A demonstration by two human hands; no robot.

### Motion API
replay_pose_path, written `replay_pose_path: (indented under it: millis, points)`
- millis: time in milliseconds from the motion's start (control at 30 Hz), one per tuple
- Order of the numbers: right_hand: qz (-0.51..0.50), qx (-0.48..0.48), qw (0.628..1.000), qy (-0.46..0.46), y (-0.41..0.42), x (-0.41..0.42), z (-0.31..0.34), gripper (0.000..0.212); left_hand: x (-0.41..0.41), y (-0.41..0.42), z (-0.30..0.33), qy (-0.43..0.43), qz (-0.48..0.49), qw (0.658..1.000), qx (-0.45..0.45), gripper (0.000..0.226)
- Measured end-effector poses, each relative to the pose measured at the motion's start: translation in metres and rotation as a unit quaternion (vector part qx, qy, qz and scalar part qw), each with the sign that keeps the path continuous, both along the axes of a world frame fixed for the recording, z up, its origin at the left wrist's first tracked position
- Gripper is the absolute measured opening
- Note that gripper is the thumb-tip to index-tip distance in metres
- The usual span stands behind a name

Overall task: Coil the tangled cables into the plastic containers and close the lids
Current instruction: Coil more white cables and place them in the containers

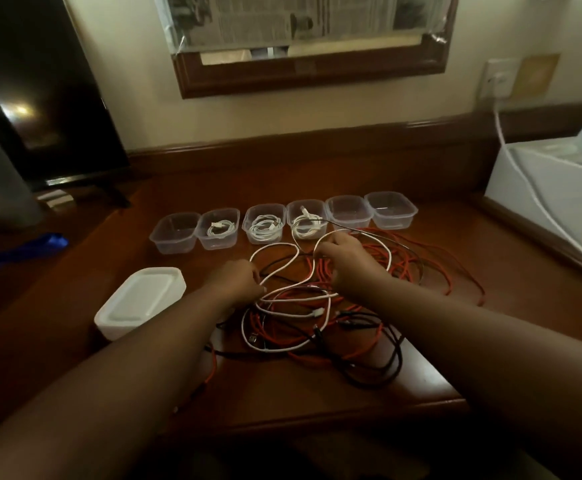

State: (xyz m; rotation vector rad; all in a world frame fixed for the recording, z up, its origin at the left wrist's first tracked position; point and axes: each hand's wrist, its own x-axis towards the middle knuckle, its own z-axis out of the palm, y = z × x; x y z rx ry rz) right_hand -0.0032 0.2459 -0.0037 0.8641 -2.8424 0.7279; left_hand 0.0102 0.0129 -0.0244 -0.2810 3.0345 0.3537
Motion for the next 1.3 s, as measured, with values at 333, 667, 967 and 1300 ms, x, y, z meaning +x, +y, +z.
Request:
replay_pose_path:
  millis: [333,667,967,1300]
  points:
    - [0.010,0.028,0.999,-0.029,0.024,0.033,0.016,0.036,0.012,0.010,0.009,0.019,0.087,0.992,0.093,0.014]
    - [0.072,0.114,0.989,-0.067,0.017,0.052,0.023,0.029,0.026,0.020,0.003,0.030,0.108,0.989,0.100,0.010]
    - [0.067,0.000,0.996,-0.061,0.000,0.055,0.017,0.058,0.042,0.056,0.065,0.141,0.120,0.833,0.521,0.014]
    - [0.057,-0.294,0.951,-0.074,-0.007,0.061,0.046,0.022,0.051,0.054,0.099,0.243,0.105,0.790,0.554,0.016]
